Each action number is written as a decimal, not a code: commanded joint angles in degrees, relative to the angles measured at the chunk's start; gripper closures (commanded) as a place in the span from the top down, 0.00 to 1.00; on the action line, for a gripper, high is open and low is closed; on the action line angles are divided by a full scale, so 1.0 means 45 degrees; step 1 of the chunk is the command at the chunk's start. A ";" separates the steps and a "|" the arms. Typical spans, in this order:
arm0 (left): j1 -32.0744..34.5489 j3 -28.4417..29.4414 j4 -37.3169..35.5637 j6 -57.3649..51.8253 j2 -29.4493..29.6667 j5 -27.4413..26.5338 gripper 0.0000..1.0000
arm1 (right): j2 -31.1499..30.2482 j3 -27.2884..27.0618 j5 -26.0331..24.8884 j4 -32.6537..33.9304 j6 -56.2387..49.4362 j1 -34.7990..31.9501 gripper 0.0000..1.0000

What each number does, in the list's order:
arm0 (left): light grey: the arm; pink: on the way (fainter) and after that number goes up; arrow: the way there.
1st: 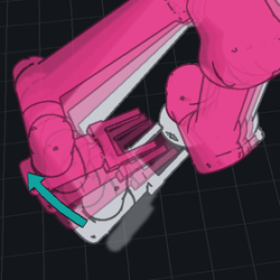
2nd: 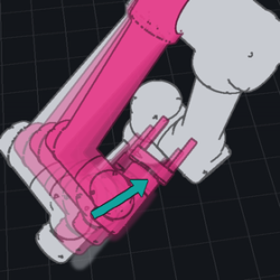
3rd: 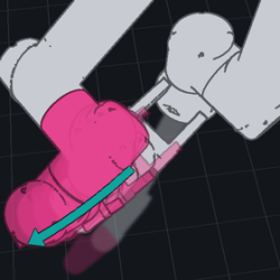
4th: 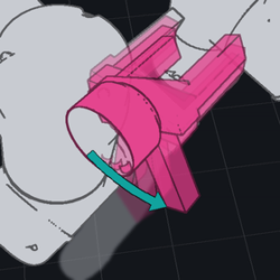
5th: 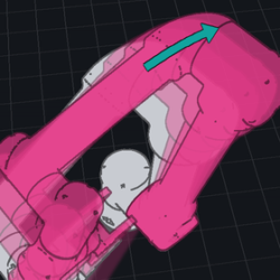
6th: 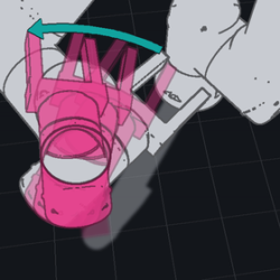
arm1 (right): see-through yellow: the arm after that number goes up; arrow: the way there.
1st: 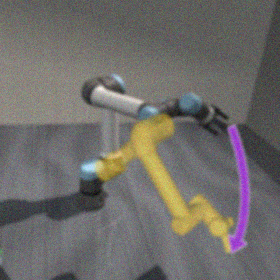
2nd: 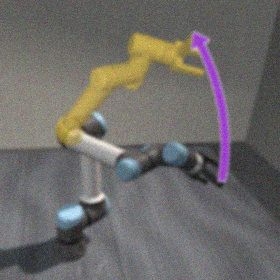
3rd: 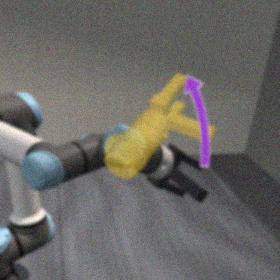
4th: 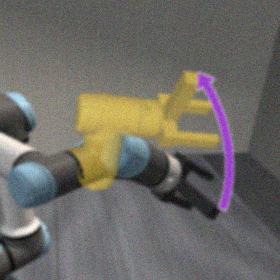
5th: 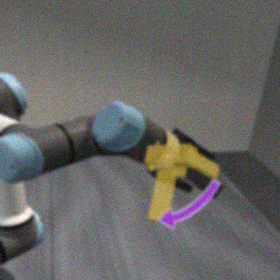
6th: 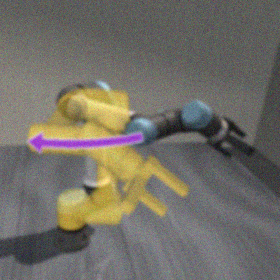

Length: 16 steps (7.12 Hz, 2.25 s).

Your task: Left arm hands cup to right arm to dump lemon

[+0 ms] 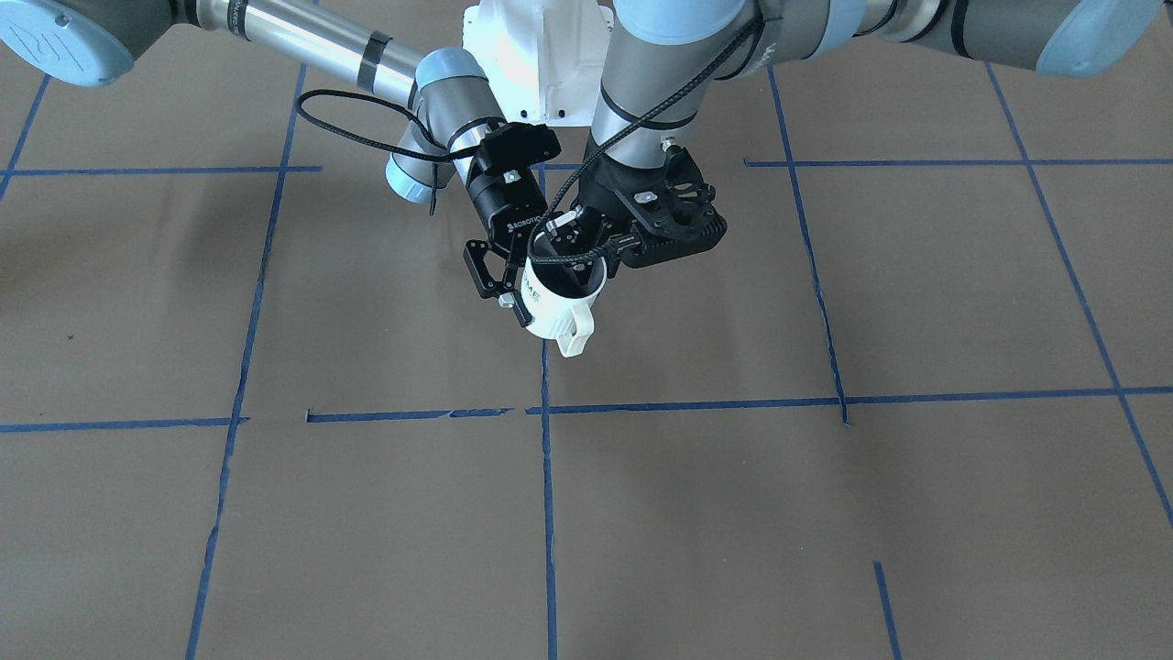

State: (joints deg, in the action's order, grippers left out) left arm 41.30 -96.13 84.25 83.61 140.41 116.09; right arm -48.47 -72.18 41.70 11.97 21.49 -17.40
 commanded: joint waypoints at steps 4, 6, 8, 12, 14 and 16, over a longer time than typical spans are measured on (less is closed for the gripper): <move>0.0760 0.1103 0.0221 -0.1449 -0.0012 -0.0055 0.00 | -0.0127 -0.0014 -0.0008 -0.0005 0.0010 0.0117 1.00; 0.1968 0.1691 0.0808 -0.2188 0.0046 0.0081 0.00 | -0.0107 -0.0092 -0.0105 -0.0005 -0.0028 0.0175 1.00; 0.3316 0.1714 0.0691 -0.4079 -0.0611 0.1423 0.00 | -0.0167 -0.0460 -0.0068 -0.0005 -0.0048 0.0118 1.00; 0.4629 -0.1637 0.0652 -0.7459 -0.4805 0.1937 0.00 | -0.0166 -0.4304 0.2965 0.8957 0.3066 -0.2140 1.00; 0.4747 -0.3396 0.0691 -0.9449 -0.7421 0.1957 0.00 | -0.0205 -0.5556 0.7603 1.3313 0.3935 -0.4383 1.00; 0.5136 -0.4184 0.0886 -1.1071 -0.9807 0.1957 0.00 | -0.0340 -0.5795 1.3202 1.6835 0.3685 -0.7230 1.00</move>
State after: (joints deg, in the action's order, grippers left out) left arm 63.37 -112.92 87.95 38.61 102.26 124.89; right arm -49.57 -97.42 85.56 78.25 38.63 -42.17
